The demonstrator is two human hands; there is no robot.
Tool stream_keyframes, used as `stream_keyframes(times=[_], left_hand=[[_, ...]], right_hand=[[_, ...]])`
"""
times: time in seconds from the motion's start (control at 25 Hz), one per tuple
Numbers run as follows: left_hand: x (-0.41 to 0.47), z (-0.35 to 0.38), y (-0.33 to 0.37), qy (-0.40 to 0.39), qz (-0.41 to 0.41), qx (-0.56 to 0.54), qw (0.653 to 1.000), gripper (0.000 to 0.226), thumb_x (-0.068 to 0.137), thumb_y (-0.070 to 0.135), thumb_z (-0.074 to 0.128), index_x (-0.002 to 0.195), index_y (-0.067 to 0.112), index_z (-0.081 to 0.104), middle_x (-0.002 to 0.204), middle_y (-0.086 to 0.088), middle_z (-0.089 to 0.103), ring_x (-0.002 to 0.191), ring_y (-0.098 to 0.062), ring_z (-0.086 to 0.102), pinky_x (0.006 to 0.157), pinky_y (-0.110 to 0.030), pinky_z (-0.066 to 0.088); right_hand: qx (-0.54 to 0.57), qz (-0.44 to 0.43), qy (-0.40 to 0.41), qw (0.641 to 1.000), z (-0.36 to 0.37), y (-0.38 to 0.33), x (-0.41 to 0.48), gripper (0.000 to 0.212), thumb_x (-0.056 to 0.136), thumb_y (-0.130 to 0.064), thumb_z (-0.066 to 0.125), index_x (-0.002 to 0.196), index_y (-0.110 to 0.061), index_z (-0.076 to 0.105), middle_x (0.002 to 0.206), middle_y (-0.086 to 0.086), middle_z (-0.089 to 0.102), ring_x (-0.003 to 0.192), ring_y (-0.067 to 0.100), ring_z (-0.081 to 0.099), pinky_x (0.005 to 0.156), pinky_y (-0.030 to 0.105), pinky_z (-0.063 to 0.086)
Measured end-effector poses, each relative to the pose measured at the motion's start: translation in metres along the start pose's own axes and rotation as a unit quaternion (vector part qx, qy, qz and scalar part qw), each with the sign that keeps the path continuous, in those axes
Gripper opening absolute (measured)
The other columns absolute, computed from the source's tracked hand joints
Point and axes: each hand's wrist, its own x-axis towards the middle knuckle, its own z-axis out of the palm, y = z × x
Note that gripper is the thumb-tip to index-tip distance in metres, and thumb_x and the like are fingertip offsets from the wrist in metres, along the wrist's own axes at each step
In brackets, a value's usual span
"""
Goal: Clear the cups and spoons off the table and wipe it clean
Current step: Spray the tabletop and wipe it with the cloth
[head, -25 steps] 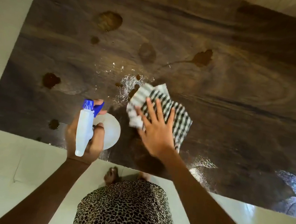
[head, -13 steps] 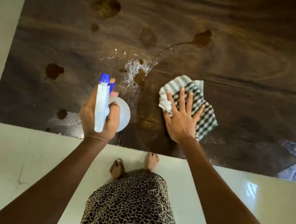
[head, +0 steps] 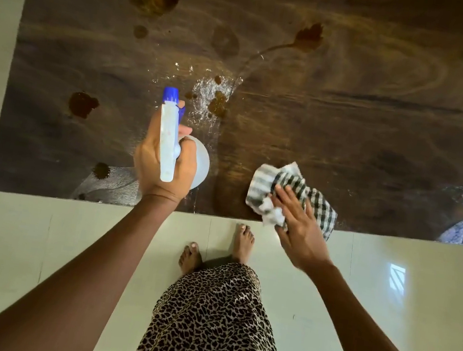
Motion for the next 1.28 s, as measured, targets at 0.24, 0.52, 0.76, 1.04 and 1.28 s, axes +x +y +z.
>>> stream_keyframes(times=[0.24, 0.52, 0.76, 1.04, 1.28], left_hand=[[-0.004, -0.002, 0.002, -0.010, -0.045, -0.012, 0.999, 0.051, 0.080, 0.034, 0.048, 0.109, -0.008, 0.059, 0.088, -0.003, 0.064, 0.079, -0.016, 0.062, 0.083, -0.011, 0.046], [-0.006, -0.002, 0.010, -0.031, -0.073, -0.026, 0.996, 0.046, 0.076, 0.006, 0.051, 0.122, -0.002, 0.048, 0.105, -0.007, 0.058, 0.092, -0.037, 0.064, 0.088, -0.043, 0.050], [0.010, 0.001, 0.036, -0.076, -0.058, 0.037, 0.995, 0.041, 0.075, 0.006, 0.056, 0.114, -0.006, 0.056, 0.094, -0.016, 0.064, 0.080, -0.021, 0.059, 0.080, -0.023, 0.046], [0.053, 0.047, 0.089, -0.215, -0.115, 0.086, 0.966, 0.022, 0.075, 0.003, 0.055, 0.091, 0.009, 0.068, 0.066, -0.005, 0.060, 0.054, -0.010, 0.053, 0.047, -0.012, 0.039], [0.087, 0.117, 0.120, -0.207, -0.159, 0.108, 0.959, 0.013, 0.080, -0.002, 0.057, 0.078, 0.011, 0.060, 0.061, 0.001, 0.053, 0.055, -0.014, 0.052, 0.046, -0.022, 0.042]], right_hand=[[-0.016, 0.051, 0.013, 0.998, 0.011, -0.052, 0.044, 0.065, 0.095, -0.023, 0.044, 0.148, -0.024, 0.006, 0.155, 0.003, -0.004, 0.141, 0.023, -0.013, 0.111, 0.044, -0.012], [0.014, 0.038, 0.038, 0.998, 0.005, -0.012, -0.018, 0.082, 0.071, 0.022, 0.049, 0.143, -0.013, 0.029, 0.151, 0.006, 0.024, 0.140, 0.025, 0.020, 0.106, 0.058, 0.032], [0.109, 0.221, 0.120, 0.962, -0.054, 0.024, 0.006, 0.060, 0.086, 0.015, 0.040, 0.142, -0.008, 0.038, 0.152, 0.011, 0.027, 0.137, 0.034, 0.031, 0.109, 0.047, 0.034], [0.136, 0.203, 0.158, 0.957, -0.112, 0.048, 0.070, 0.064, 0.084, 0.016, 0.036, 0.142, -0.011, 0.038, 0.153, 0.010, 0.027, 0.137, 0.033, 0.031, 0.112, 0.040, 0.028], [0.149, 0.191, 0.167, 0.956, -0.140, 0.091, 0.095, 0.072, 0.079, 0.020, 0.038, 0.143, -0.014, 0.037, 0.150, -0.005, 0.020, 0.140, 0.026, 0.027, 0.113, 0.040, 0.028]])
